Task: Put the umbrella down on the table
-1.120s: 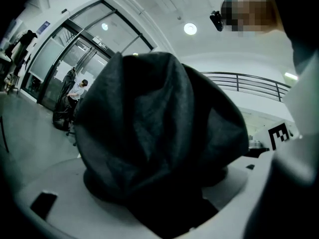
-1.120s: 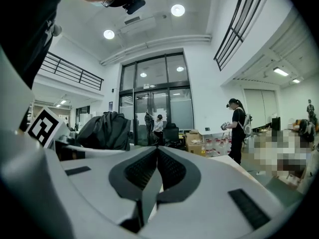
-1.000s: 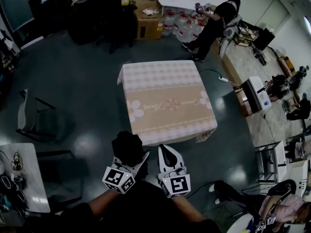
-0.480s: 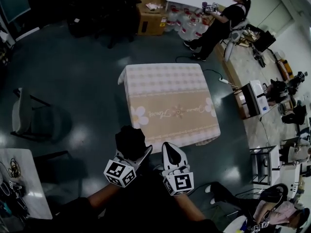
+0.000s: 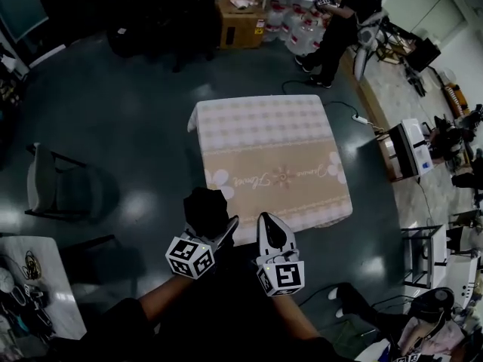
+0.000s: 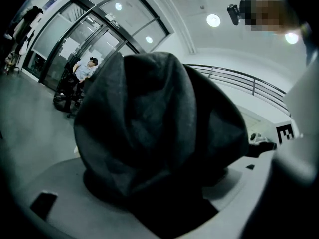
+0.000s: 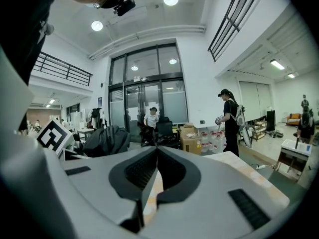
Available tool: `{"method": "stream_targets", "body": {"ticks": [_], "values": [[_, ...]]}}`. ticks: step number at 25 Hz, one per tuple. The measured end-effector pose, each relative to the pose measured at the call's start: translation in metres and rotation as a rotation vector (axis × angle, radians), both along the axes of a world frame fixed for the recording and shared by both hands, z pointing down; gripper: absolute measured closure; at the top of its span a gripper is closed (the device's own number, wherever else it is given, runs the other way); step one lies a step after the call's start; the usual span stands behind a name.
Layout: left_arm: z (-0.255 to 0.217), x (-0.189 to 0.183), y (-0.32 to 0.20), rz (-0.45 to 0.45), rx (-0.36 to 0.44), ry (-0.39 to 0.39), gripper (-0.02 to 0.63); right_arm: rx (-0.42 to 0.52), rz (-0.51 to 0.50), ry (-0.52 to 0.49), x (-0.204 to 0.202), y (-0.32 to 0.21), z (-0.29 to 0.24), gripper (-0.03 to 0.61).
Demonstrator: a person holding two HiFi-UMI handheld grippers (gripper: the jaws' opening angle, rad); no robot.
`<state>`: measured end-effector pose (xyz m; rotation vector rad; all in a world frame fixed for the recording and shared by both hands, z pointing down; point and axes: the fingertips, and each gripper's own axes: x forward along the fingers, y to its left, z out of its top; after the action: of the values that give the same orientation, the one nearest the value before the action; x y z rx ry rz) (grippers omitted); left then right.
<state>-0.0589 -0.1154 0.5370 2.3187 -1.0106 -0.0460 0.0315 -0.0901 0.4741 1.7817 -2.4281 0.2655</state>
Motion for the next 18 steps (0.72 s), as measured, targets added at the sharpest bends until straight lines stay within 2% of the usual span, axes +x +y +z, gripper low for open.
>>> {"method": "stream_targets", "body": {"ticks": [7, 11, 18], "values": [[0.036, 0.037, -0.035, 0.024, -0.088, -0.055, 0.236, -0.038, -0.031, -0.043, 0.03, -0.044, 0.033, 0.561], [0.064, 0.054, -0.051, 0.051, -0.123, -0.082, 0.236, -0.049, -0.053, 0.005, 0.041, -0.066, 0.046, 0.561], [0.119, 0.073, -0.069, 0.048, -0.2, -0.203, 0.236, -0.076, -0.131, 0.02, 0.054, -0.099, 0.071, 0.561]]}}
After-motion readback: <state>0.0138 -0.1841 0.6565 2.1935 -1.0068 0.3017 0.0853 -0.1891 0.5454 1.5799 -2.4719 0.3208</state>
